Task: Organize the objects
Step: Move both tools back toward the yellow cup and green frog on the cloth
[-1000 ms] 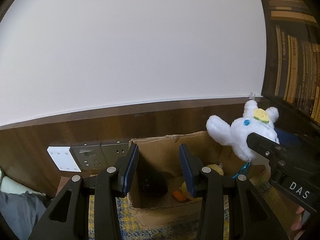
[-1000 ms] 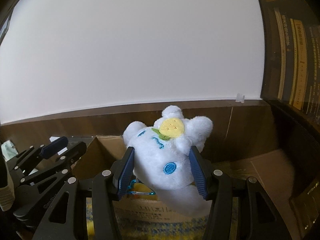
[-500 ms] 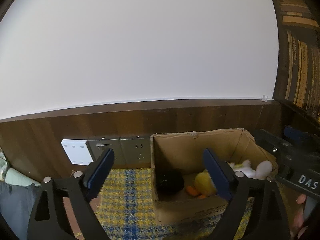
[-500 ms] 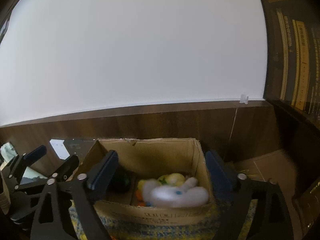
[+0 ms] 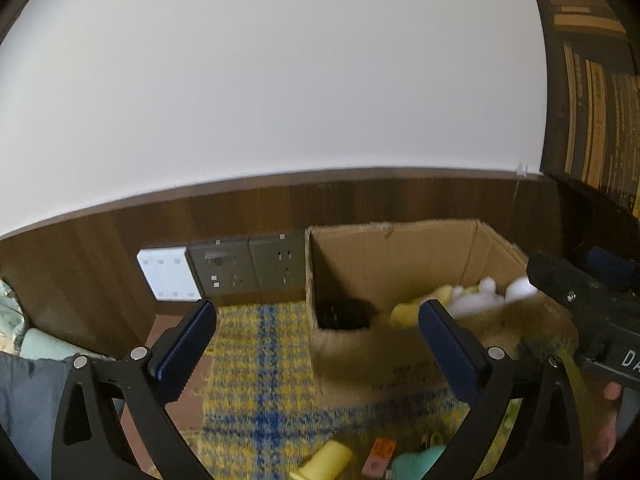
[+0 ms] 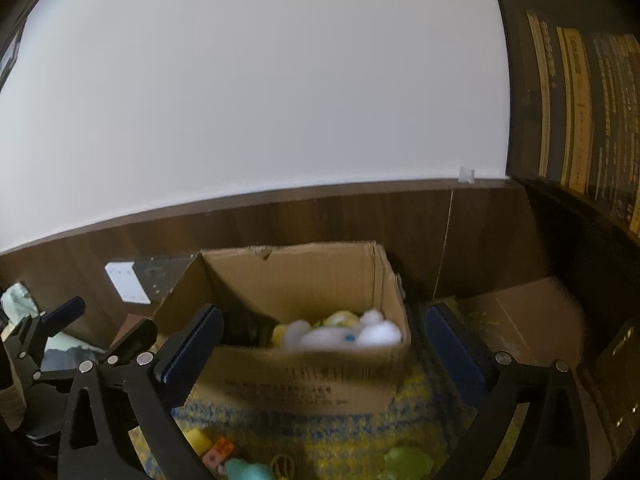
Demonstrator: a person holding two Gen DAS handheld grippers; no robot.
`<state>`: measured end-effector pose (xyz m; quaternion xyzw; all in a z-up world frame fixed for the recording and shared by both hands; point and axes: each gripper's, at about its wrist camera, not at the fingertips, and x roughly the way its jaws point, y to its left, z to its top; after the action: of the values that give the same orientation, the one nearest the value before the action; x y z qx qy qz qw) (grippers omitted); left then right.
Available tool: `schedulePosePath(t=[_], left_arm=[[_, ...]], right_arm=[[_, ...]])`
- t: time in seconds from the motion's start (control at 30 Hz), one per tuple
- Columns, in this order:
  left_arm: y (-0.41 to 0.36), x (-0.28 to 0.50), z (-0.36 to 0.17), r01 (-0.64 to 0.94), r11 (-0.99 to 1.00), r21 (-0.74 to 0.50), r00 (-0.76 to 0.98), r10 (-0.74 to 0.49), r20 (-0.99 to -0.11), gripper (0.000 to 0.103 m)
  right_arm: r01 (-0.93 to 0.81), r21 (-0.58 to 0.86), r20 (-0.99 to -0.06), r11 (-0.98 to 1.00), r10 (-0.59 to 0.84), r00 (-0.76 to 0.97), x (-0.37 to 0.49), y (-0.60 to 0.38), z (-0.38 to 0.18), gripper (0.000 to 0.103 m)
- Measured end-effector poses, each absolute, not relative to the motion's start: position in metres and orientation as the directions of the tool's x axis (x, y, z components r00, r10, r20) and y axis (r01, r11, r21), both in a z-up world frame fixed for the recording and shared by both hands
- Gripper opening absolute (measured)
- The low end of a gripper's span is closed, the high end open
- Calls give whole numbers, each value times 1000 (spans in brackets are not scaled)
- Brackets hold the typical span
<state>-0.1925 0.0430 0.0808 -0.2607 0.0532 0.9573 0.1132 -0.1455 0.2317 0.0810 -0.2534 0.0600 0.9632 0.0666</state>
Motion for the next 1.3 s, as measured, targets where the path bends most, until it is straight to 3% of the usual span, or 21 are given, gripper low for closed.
schedulePosePath(t=[1.3], left_arm=[[3, -149, -32, -277, -961, 12, -698, 193, -690, 103]], right_arm=[[-198, 63, -650, -978, 111, -752, -101, 201, -11, 102]])
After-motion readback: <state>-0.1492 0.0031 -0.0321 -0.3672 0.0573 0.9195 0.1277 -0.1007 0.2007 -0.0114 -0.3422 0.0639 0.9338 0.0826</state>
